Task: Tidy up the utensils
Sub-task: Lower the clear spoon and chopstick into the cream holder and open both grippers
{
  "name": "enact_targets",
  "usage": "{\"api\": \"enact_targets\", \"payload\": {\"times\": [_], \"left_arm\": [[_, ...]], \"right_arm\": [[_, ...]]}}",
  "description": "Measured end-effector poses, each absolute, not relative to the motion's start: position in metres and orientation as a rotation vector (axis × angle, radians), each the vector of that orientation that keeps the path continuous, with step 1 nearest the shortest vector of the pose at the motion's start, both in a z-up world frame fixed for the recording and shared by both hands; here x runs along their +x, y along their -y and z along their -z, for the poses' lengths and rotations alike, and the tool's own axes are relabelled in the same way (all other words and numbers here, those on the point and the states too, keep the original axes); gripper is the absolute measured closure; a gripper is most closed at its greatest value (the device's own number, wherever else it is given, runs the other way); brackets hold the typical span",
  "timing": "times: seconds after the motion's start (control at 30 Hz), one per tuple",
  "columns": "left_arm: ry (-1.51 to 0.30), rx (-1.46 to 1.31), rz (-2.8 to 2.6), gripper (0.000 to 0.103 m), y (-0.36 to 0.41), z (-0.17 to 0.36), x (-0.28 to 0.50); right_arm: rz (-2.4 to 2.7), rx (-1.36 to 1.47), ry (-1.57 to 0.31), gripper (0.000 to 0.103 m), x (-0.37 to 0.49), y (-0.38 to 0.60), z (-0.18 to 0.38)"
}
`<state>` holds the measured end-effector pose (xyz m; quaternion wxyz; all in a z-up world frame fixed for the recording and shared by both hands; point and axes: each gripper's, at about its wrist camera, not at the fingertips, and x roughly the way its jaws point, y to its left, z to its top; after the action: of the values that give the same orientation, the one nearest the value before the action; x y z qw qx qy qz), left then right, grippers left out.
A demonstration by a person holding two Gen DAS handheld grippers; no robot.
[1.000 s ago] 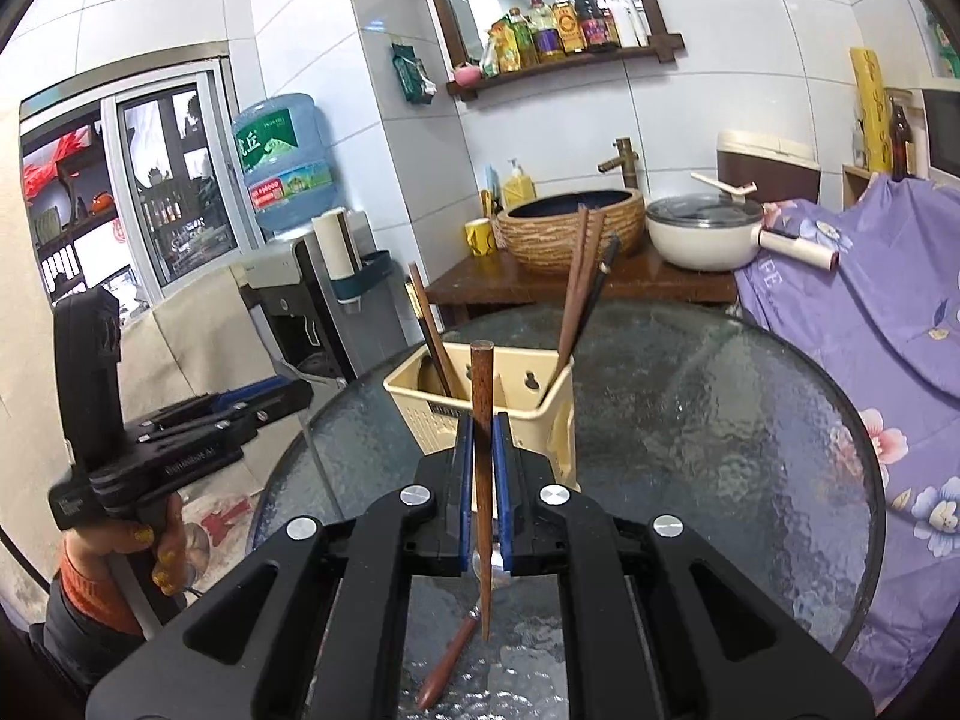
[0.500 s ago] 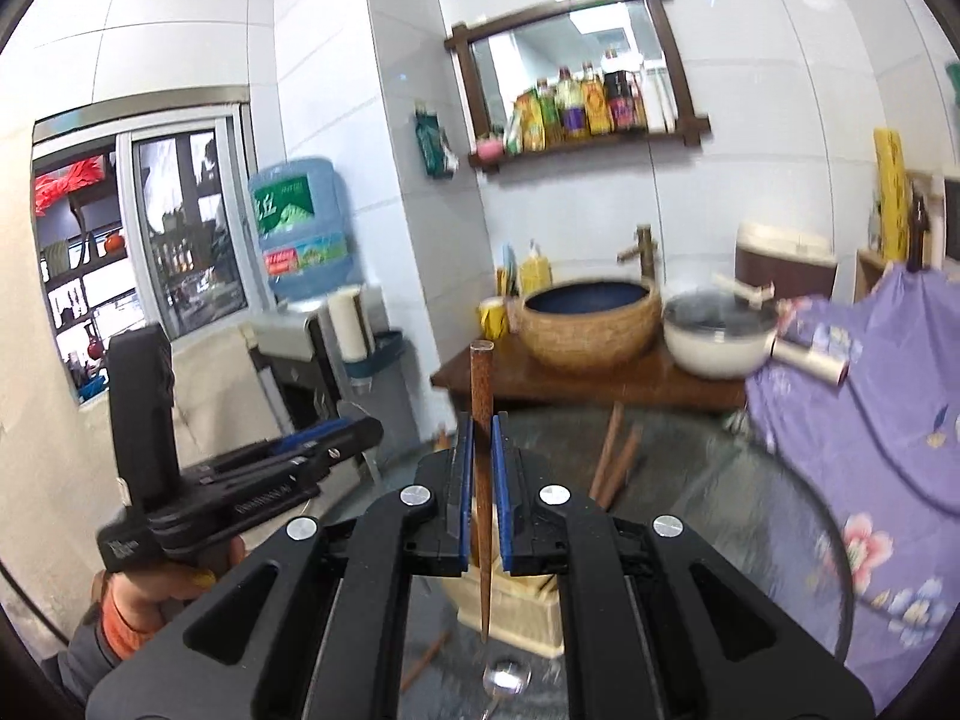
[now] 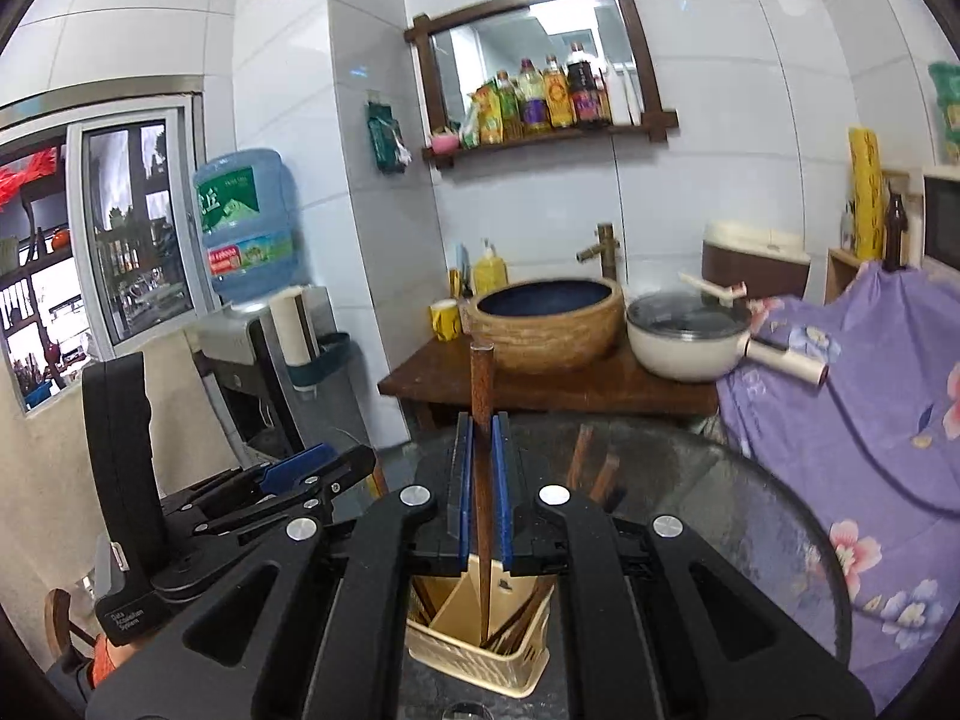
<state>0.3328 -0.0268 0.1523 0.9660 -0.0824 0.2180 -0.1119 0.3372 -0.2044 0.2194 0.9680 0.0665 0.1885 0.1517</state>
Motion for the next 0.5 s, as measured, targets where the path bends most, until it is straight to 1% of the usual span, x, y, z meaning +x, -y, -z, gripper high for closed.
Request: {"api": "enact_targets", "payload": {"times": [0.2, 0.5], "left_arm": [[-0.5, -0.145, 0.213, 0.068, 0.028, -0.115, 0.338], [-0.551, -0.119, 0.208, 0.068, 0.032, -0.083, 0.336]], "right_arm": [[-0.301, 0.14, -0.43, 0.096, 0.339, 0.203, -0.187], [-0.276, 0.136, -0.459, 0.096, 0.342, 0.206, -0.167]]}}
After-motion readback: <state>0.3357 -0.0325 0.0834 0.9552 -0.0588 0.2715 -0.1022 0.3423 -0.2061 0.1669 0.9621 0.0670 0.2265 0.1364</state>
